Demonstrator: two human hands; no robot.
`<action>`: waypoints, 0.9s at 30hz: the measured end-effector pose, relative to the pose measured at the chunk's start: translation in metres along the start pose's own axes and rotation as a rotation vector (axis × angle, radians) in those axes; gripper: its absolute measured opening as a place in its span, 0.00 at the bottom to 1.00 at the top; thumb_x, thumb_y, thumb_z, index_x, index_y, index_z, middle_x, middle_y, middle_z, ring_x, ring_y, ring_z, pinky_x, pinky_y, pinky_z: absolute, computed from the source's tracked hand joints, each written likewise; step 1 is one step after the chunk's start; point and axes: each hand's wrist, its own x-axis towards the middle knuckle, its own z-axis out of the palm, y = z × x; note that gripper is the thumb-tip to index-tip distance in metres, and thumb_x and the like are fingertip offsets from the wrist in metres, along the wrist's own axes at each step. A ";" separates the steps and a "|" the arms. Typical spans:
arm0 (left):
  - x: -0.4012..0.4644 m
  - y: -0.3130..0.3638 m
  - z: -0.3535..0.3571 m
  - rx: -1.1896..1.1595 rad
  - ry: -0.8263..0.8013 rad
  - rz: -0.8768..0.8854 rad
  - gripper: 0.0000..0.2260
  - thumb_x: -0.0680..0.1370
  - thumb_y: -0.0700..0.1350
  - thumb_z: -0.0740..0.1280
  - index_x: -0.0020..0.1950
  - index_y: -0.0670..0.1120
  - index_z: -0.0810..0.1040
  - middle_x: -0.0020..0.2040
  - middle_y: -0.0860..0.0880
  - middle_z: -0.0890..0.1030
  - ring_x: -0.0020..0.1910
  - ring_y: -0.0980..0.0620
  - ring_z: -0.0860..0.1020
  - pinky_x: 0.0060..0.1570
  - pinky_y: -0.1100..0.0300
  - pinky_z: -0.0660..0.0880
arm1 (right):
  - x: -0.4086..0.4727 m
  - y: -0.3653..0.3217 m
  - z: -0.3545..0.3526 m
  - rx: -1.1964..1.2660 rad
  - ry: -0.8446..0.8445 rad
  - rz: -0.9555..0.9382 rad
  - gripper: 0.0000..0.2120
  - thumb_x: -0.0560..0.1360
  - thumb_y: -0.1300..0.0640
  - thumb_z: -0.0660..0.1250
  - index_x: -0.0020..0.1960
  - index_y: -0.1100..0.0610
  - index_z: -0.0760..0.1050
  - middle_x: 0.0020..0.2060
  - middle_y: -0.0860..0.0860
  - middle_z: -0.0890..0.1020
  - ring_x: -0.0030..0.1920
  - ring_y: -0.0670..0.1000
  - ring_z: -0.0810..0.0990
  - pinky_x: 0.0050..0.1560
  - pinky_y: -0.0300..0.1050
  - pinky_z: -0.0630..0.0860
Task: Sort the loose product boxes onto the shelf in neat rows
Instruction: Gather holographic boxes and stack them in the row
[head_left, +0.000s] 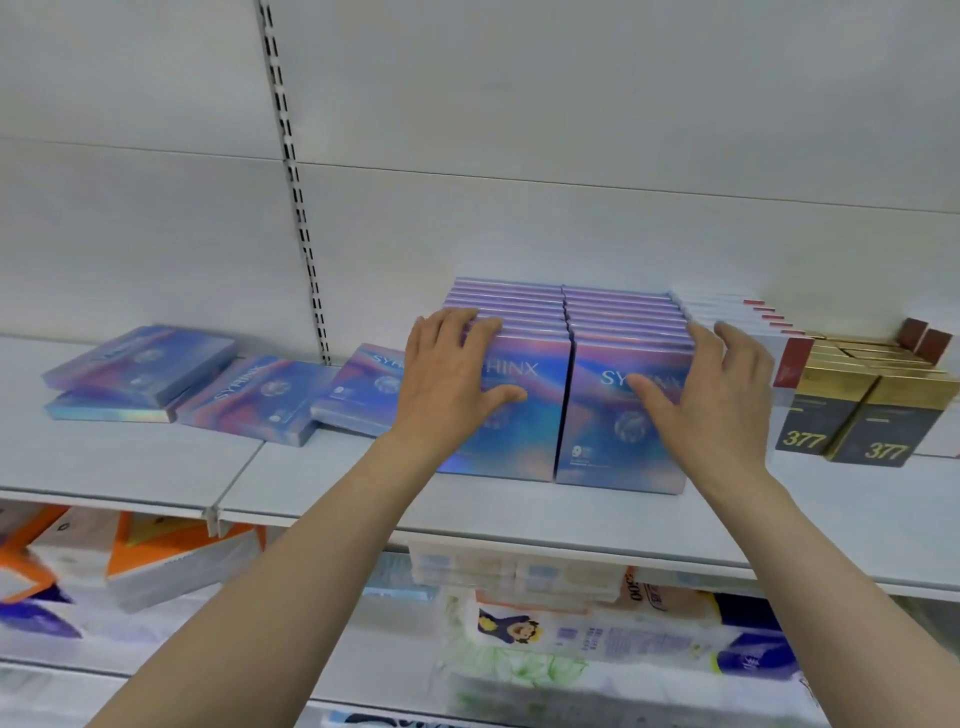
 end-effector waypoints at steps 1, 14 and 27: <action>0.002 -0.007 -0.007 -0.026 -0.004 -0.001 0.35 0.68 0.63 0.73 0.69 0.47 0.72 0.66 0.45 0.73 0.67 0.43 0.67 0.68 0.50 0.63 | 0.003 -0.013 -0.002 0.017 0.023 -0.027 0.35 0.74 0.43 0.71 0.74 0.56 0.64 0.73 0.58 0.65 0.74 0.59 0.59 0.70 0.55 0.64; -0.012 -0.266 -0.141 -0.063 -0.115 -0.256 0.25 0.77 0.60 0.64 0.68 0.47 0.73 0.67 0.44 0.74 0.68 0.43 0.66 0.65 0.49 0.65 | 0.012 -0.305 0.067 0.307 -0.262 -0.332 0.19 0.77 0.45 0.68 0.64 0.52 0.76 0.63 0.52 0.77 0.66 0.54 0.70 0.65 0.46 0.64; -0.093 -0.465 -0.142 -0.312 -0.283 -0.869 0.31 0.76 0.61 0.66 0.73 0.43 0.66 0.64 0.40 0.77 0.62 0.40 0.74 0.60 0.51 0.69 | -0.050 -0.471 0.235 0.488 -0.836 0.002 0.34 0.73 0.44 0.72 0.74 0.52 0.65 0.67 0.52 0.74 0.62 0.51 0.76 0.55 0.43 0.73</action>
